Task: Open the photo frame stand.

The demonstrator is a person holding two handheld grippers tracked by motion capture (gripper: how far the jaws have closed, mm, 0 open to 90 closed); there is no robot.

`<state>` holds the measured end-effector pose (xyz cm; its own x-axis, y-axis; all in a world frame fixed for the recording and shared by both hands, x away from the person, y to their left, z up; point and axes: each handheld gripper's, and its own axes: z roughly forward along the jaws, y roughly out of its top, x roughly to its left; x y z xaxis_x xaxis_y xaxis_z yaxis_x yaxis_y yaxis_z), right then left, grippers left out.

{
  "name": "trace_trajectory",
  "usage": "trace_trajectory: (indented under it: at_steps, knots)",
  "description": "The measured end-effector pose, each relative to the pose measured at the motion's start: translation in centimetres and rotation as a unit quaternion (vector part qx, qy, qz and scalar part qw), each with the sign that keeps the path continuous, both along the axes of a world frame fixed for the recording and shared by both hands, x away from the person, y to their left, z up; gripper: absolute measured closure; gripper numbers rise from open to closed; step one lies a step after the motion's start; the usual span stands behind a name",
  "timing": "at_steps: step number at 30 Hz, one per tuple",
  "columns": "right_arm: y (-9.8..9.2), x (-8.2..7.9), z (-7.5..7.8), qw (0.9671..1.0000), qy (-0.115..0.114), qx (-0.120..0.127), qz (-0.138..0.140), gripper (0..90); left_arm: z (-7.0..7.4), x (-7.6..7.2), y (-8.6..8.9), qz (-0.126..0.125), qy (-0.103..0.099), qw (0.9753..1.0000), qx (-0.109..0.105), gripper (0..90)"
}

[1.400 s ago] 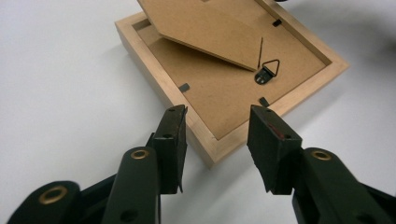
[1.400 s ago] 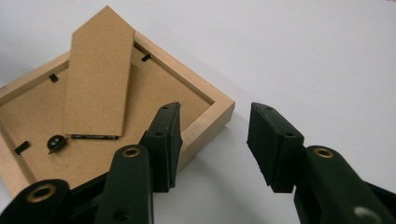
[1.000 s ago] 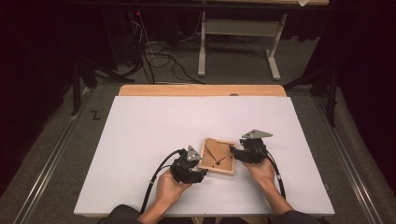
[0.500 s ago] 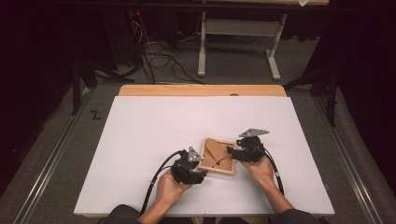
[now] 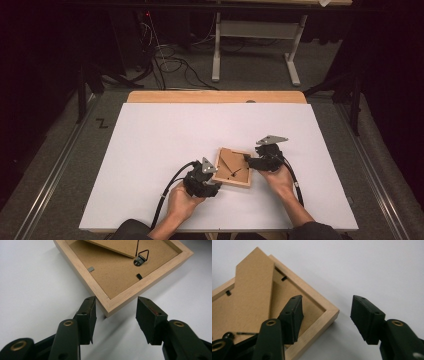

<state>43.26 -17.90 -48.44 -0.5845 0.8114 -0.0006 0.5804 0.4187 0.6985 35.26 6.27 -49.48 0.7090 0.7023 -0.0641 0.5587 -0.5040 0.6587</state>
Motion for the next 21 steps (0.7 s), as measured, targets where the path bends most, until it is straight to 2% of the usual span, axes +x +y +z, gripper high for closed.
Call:
trace_trajectory:
  at_steps: [2,6,12,14,21]
  knots:
    - [0.1,0.4,0.0,0.9999,0.009,0.005,0.000,41.6,-0.1,0.0,0.0,0.000,-0.002,1.0000,0.002,51.2]
    - [0.6,0.6,0.2,0.9998,0.014,-0.006,0.009,41.1,-0.3,0.1,0.1,0.000,-0.001,1.0000,0.006,52.0]
    - [0.5,1.1,0.1,0.9996,0.024,0.005,0.014,40.0,-0.3,0.1,0.0,0.000,-0.003,1.0000,0.004,53.2]
    - [0.5,1.3,0.1,0.9998,0.018,0.001,0.013,40.2,-0.4,0.1,0.0,0.000,-0.003,1.0000,0.004,53.3]
    - [0.7,1.4,0.0,0.9979,0.052,0.025,0.030,43.2,-0.4,0.1,0.1,-0.001,-0.005,1.0000,0.006,53.0]
